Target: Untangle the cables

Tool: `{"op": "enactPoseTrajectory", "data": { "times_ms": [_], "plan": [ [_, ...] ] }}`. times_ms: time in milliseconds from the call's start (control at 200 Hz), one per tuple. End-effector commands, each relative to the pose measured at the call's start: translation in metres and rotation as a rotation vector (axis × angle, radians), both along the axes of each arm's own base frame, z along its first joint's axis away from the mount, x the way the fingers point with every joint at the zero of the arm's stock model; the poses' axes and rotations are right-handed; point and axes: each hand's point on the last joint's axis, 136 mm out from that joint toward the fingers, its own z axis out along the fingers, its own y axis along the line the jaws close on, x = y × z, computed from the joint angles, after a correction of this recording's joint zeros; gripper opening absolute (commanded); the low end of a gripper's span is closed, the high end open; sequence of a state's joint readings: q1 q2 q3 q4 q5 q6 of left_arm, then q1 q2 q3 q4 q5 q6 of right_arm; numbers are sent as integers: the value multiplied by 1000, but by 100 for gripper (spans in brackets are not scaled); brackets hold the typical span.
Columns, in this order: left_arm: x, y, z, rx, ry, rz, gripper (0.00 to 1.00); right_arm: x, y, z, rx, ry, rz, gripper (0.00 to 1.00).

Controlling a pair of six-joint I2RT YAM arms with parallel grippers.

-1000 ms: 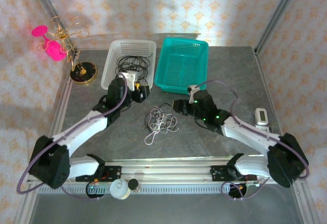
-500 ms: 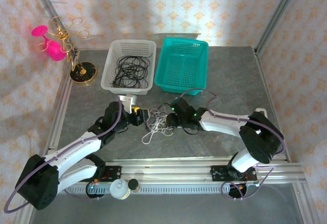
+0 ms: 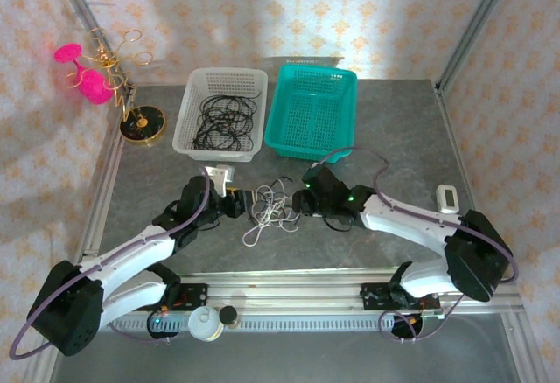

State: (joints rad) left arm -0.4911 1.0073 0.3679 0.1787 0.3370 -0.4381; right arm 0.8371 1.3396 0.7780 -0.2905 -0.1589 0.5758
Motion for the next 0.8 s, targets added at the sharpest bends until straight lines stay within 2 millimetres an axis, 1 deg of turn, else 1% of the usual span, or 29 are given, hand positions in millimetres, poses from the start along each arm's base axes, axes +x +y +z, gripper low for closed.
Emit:
{"op": "enactPoseTrajectory", "data": {
  "times_ms": [0,50,135,270,340,420,511,641,791],
  "plan": [
    [-13,-1,-13,-13,57,-9,53,-9,-4,-22,-10,40,2,43],
    [-13,-1,-14,-14,62,-7,53,-9,-2,-27,-1,45,6,40],
    [-14,-3,-15,-28,66,-12,54,-9,1,-36,32,66,11,40],
    [-14,-7,-13,-63,63,-16,55,-7,13,-37,81,76,38,39],
    [-14,-9,-11,-71,58,-19,55,-6,14,-38,72,74,52,34],
    [-14,-10,-7,-72,46,-23,55,-2,13,-38,29,62,65,26],
    [-15,-9,-6,-68,40,-24,56,4,12,-28,-6,34,73,18],
    [-14,-2,-17,-24,83,15,56,12,6,-6,-19,-27,52,9],
    [-19,-2,-15,-49,79,14,56,14,0,21,15,-86,20,2]
  ]
}}
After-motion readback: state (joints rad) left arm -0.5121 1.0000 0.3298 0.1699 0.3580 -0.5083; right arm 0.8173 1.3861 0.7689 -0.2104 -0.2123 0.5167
